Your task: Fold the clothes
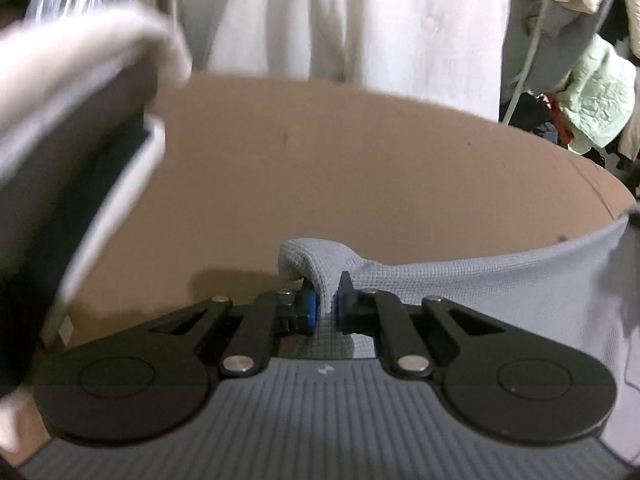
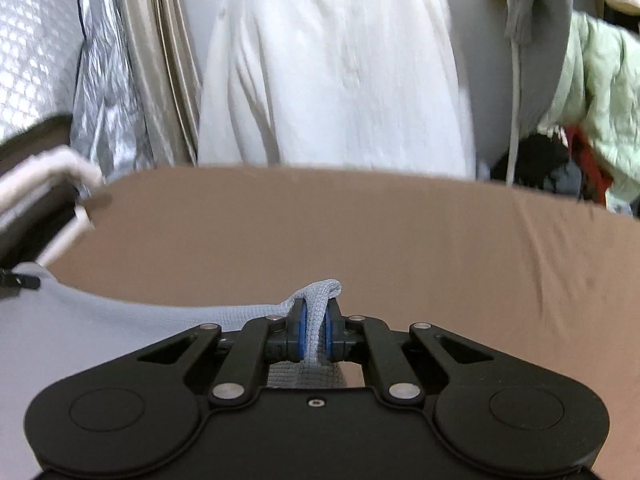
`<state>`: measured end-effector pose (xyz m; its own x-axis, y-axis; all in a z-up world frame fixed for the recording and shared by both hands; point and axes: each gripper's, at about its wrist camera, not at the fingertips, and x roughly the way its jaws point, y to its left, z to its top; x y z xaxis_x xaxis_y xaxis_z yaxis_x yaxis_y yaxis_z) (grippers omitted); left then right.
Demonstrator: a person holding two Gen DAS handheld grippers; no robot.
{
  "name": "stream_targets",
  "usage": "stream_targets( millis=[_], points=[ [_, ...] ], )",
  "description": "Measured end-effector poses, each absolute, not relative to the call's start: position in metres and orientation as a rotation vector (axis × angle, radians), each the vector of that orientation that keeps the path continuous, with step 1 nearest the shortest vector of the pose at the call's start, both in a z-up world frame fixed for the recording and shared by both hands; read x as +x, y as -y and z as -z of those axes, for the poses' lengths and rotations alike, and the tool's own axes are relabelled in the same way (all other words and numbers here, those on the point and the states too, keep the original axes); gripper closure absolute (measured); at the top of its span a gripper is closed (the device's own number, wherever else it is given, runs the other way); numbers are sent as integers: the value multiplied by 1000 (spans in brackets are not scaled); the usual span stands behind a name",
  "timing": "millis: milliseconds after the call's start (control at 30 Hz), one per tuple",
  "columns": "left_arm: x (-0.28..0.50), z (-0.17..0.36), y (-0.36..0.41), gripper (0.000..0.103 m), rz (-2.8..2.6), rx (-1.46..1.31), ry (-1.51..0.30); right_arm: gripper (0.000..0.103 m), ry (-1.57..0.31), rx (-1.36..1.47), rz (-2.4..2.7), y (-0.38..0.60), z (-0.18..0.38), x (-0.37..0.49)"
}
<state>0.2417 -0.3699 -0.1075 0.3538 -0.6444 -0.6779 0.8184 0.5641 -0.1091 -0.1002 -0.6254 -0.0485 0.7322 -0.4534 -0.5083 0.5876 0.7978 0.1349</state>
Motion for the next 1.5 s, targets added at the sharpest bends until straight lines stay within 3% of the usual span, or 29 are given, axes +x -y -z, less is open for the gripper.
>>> stream_targets(
  millis=[133,167,200,267,333,400,433,600,733,800,1133,1200,1300,1500],
  points=[
    [264,93,387,89,934,282,-686,94,-482,298,615,658,39,-63],
    [274,98,395,77,880,302,-686,94,-497,304,633,669,41,-54],
    [284,104,404,56,811,328,-689,87,-513,311,651,680,44,-45],
    [296,111,416,49,571,441,-748,65,-580,295,772,697,59,-26],
    [287,104,407,48,564,464,-767,65,-611,263,876,699,66,-22],
    [266,96,385,23,693,405,-759,60,-566,361,828,690,67,-34],
    [256,94,373,18,741,375,-767,58,-546,418,782,684,68,-40],
    [224,121,345,17,769,426,-823,52,-692,392,540,634,80,-32],
    [214,157,341,16,593,616,-817,51,-860,237,672,622,108,-30],
    [207,162,343,7,564,671,-740,38,-859,203,806,622,110,-42],
    [167,109,312,9,659,500,-737,35,-602,438,845,571,69,-151],
    [140,110,313,9,732,532,-751,31,-674,288,745,539,80,-143],
    [105,117,311,9,802,593,-798,33,-829,107,720,511,114,-132],
    [92,126,304,9,823,565,-884,33,-816,361,905,547,121,-188]
  ],
)
